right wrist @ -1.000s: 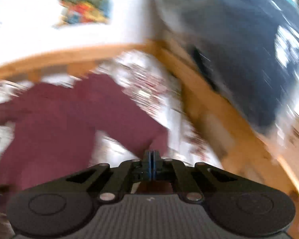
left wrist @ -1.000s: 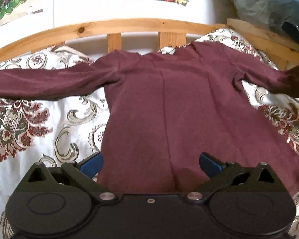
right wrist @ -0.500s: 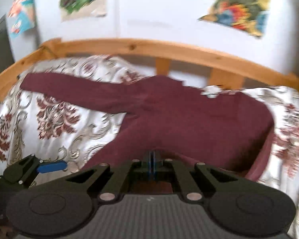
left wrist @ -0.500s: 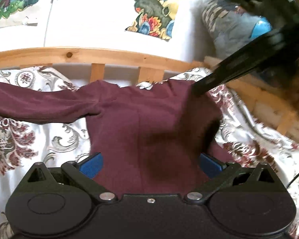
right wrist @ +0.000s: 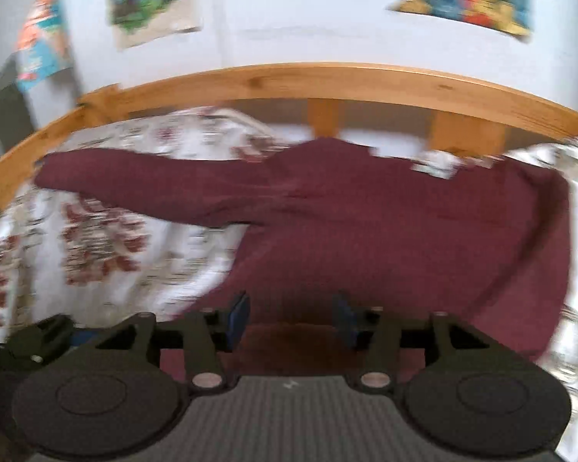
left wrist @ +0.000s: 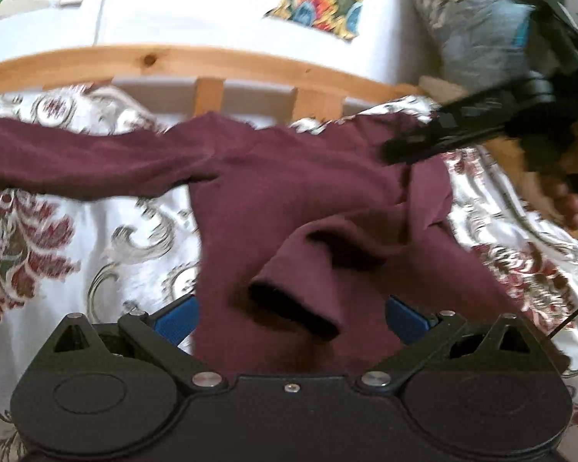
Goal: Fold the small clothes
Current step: 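Carry the gripped sleeve across the shirt body with the right tool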
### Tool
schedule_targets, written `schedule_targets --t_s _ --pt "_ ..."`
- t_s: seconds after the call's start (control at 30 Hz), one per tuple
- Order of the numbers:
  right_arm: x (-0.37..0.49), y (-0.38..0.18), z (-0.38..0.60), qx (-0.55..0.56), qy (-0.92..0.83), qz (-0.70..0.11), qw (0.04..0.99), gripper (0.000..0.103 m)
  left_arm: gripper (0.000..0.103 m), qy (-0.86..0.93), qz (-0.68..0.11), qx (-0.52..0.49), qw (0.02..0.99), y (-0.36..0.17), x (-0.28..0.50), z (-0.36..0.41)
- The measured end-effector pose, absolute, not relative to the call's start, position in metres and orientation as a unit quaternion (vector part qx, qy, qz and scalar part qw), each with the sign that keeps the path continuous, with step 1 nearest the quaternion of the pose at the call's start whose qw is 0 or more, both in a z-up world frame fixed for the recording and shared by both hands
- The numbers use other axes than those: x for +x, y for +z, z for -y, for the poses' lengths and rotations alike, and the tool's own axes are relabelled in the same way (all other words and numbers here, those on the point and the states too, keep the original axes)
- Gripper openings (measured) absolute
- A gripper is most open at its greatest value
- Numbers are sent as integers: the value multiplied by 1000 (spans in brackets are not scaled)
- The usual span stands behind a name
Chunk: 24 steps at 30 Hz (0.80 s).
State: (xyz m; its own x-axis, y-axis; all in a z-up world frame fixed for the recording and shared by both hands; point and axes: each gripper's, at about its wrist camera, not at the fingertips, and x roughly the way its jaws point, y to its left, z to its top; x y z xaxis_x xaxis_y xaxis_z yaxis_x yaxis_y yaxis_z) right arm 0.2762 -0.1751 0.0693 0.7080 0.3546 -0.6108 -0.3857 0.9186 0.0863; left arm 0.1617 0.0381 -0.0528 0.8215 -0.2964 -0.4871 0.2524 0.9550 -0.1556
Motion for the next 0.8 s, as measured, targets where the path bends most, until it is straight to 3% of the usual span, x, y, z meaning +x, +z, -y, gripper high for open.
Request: schedule_targets --t_s 0.17,0.4,0.47,0.53,0.7,0.73,0.8 --pt "294 67 245 -30 88 -307 947 68 102 -123 -272 -72 952 -62 182 -55" --pt "337 76 308 19 22 -366 930 66 78 -151 -271 -104 945 -64 197 -61" --pt "351 87 307 4 16 -376 926 66 68 -161 -276 -110 941 -66 198 -61" --pt "369 95 301 -27 11 -391 920 67 39 -168 -288 -113 936 -68 200 -59" --pt "399 91 292 -77 3 -403 912 68 6 -172 -295 -129 931 -72 197 -60" --pt "403 88 292 -73 6 -400 914 64 5 -172 -293 -127 932 -71 196 -59" --pt "410 80 293 -57 24 -401 914 23 4 -182 -299 -134 927 -69 196 -58"
